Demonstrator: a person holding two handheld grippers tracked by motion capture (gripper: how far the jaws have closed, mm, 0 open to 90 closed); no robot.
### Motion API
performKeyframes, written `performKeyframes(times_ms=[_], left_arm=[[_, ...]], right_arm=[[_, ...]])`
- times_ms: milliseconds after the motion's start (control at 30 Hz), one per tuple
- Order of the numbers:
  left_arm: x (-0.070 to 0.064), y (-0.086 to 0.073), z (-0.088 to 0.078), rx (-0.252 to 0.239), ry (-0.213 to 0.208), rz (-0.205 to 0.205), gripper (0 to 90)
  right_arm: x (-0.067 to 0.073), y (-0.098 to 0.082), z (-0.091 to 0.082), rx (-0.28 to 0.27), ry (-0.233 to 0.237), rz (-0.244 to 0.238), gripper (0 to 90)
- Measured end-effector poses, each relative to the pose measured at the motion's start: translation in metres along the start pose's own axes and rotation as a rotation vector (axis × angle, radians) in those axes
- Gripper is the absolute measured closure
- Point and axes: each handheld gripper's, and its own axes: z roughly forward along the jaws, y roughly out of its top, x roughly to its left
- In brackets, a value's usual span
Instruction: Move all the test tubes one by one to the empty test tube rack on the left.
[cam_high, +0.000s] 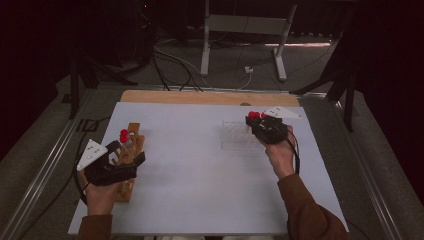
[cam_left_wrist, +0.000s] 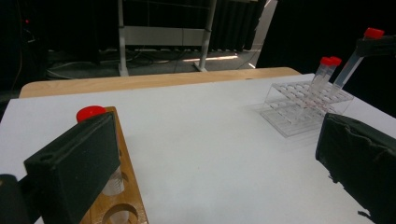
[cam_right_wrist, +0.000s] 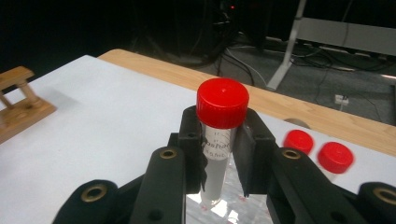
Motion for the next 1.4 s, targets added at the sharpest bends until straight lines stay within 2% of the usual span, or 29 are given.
performKeyframes(times_ms=[133, 200, 333, 933, 1400], left_arm=[[-0.002, -0.001, 0.003, 0.002, -0.001, -0.001, 0.6], [-0.005, -0.001, 0.005, 0.003, -0.004, 0.001, 0.6], [-0.012, -0.002, 0.010, 0.007, -0.014, 0.022, 0.6], [-0.042, -0.002, 0.027, -0.011, -0.049, 0.076, 0.6], [-0.063, -0.007, 0.042, 0.014, -0.083, 0.124, 0.9]], right_arm=[[0.009, 0.002, -0.001, -0.001, 0.026, -0.021, 74.3], [0.013, 0.004, -0.001, -0.004, 0.050, -0.016, 74.3], [0.021, 0.006, -0.001, -0.003, 0.087, -0.010, 74.3], [0.062, 0.011, 0.007, 0.020, 0.198, -0.071, 74.3], [0.093, 0.011, 0.014, 0.051, 0.294, -0.087, 74.3]])
